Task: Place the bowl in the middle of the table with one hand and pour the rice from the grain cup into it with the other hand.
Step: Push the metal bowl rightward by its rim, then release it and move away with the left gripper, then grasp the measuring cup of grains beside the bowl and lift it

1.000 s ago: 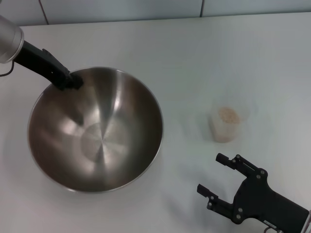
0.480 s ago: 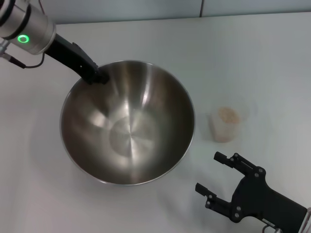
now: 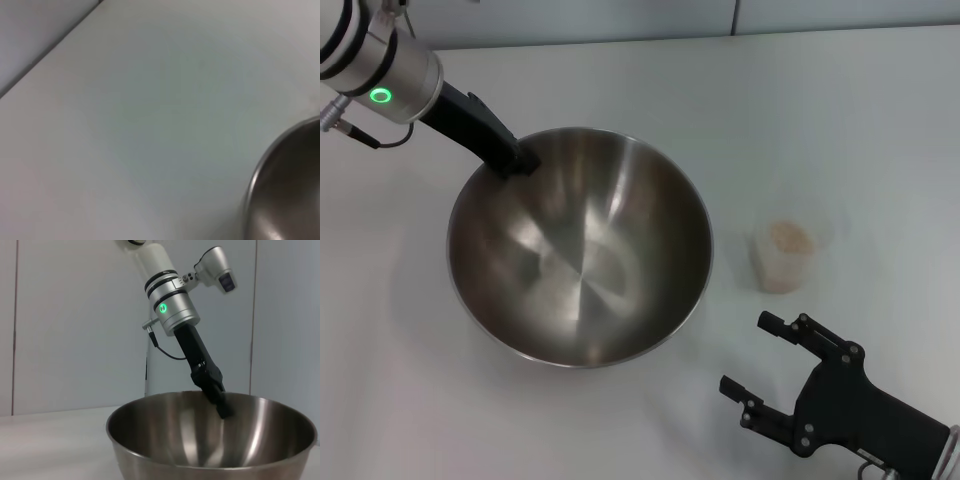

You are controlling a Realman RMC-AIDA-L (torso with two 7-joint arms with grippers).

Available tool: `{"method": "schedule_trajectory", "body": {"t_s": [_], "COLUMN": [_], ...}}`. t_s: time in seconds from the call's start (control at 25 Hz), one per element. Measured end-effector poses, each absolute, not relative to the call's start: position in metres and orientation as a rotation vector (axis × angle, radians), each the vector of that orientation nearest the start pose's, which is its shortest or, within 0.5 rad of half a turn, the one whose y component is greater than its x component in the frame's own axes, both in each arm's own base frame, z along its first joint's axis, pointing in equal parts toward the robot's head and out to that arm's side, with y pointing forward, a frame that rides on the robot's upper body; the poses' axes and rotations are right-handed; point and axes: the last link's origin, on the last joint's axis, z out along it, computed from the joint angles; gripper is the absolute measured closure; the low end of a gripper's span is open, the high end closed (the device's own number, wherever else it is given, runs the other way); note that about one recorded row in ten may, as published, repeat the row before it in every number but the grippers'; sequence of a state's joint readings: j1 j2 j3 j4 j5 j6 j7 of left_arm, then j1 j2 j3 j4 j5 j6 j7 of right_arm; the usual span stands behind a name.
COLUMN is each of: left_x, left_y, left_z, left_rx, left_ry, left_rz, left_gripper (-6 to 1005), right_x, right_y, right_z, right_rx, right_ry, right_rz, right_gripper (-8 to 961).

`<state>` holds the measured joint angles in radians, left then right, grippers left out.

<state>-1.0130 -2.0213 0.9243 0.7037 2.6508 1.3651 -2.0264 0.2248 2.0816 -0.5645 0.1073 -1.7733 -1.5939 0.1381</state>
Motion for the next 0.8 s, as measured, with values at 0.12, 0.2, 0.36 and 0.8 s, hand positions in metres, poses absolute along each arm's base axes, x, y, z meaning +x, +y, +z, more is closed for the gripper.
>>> {"method": "schedule_trajectory", "body": {"t_s": [0.12, 0.2, 0.36, 0.8], "left_x": [-0.168, -0.167, -0.159, -0.137], "left_y": [0.436, 0.436, 0.438, 0.425], "left_z": [-0.004, -0.004, 0.005, 0.115], "left_rx": [-2.764, -2.763, -2.743, -2.329], "left_ry": [-0.605, -0.595, -0.539, -0.227], "left_rz": [0.371, 0.372, 0.343, -0.048], "left_gripper": [976, 940, 794, 400], "right_x": [0.313, 0.312, 0.312, 0.312], "right_y": [0.166, 0.167, 0.167, 0.169], "right_z": [-0.087, -0.087, -0.087, -0.086], "right_rx": [-2.331, -2.331, -2.331, -2.326], "right_ry": [0.259, 0.258, 0.257, 0.253], "right_rz": [0.881, 0.882, 0.882, 0.883], "right_gripper": [184, 184, 184, 183]}}
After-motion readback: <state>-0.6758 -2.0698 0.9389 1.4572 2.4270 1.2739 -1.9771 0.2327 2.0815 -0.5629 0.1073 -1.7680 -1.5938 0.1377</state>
